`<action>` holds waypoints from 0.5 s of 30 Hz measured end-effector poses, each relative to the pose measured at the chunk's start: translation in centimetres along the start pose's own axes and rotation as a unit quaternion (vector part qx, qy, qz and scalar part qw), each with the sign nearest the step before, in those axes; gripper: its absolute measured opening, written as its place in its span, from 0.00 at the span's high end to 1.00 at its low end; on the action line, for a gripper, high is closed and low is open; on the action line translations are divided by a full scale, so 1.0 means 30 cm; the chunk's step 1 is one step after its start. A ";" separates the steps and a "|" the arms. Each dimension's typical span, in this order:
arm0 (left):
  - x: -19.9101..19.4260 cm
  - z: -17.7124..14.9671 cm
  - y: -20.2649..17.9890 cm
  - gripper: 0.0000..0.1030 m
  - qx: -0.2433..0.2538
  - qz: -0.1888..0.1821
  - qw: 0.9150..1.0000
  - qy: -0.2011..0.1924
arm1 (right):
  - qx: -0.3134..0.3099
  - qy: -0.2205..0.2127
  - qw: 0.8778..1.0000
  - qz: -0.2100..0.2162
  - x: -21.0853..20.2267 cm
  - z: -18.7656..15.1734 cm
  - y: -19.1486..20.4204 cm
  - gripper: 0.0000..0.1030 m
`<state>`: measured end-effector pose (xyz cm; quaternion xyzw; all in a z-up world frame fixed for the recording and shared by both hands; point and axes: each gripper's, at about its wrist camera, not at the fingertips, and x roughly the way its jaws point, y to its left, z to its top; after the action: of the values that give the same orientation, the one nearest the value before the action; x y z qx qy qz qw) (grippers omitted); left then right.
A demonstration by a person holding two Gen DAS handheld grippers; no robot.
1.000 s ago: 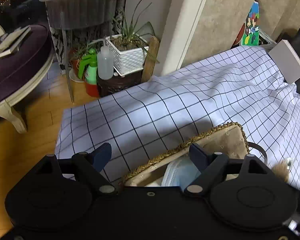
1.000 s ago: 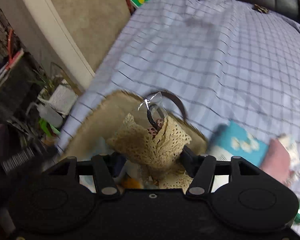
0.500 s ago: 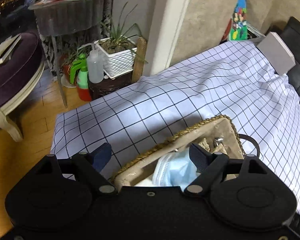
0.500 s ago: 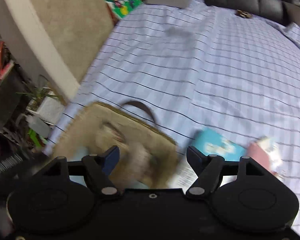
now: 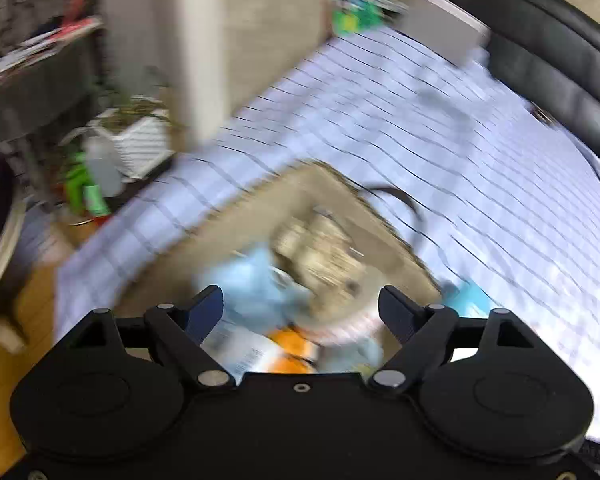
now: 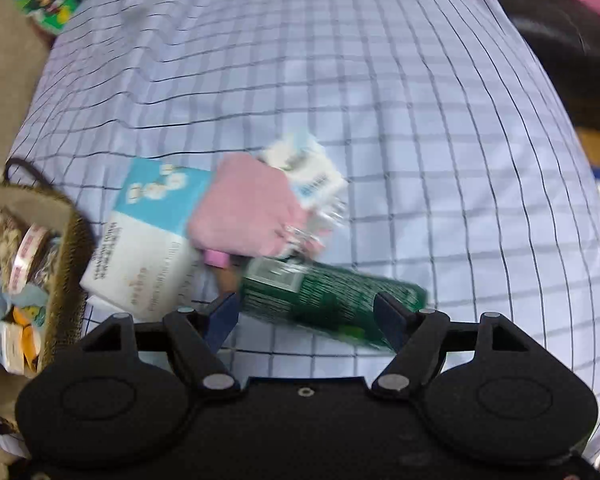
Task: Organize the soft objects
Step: 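Move both tools back over the remaining pile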
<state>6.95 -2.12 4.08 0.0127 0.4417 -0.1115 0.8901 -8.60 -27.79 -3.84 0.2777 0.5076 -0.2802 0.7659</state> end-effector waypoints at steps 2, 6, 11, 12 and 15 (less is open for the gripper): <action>0.000 -0.020 -0.048 0.21 0.024 -0.018 0.999 0.011 | 0.004 0.005 1.000 0.003 0.009 -0.005 -0.039 0.28; 0.001 -0.063 -0.145 0.21 0.075 -0.034 0.996 0.025 | -0.008 0.001 1.000 -0.018 0.025 -0.022 -0.094 0.28; 0.006 -0.089 -0.229 0.21 0.109 -0.058 0.991 0.043 | 0.015 0.010 1.000 -0.023 0.058 0.011 -0.152 0.28; 0.008 -0.094 -0.244 0.21 0.113 -0.059 0.991 0.046 | 0.021 0.008 0.999 -0.024 0.064 0.028 -0.157 0.28; 0.019 -0.104 -0.269 0.21 0.122 -0.067 0.988 0.061 | 0.028 -0.006 0.999 -0.032 0.076 0.083 -0.166 0.28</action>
<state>3.13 -9.73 2.34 0.0980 0.4778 -0.2229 0.8440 -9.84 -33.33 -5.85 0.2809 0.5037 -0.3203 0.7515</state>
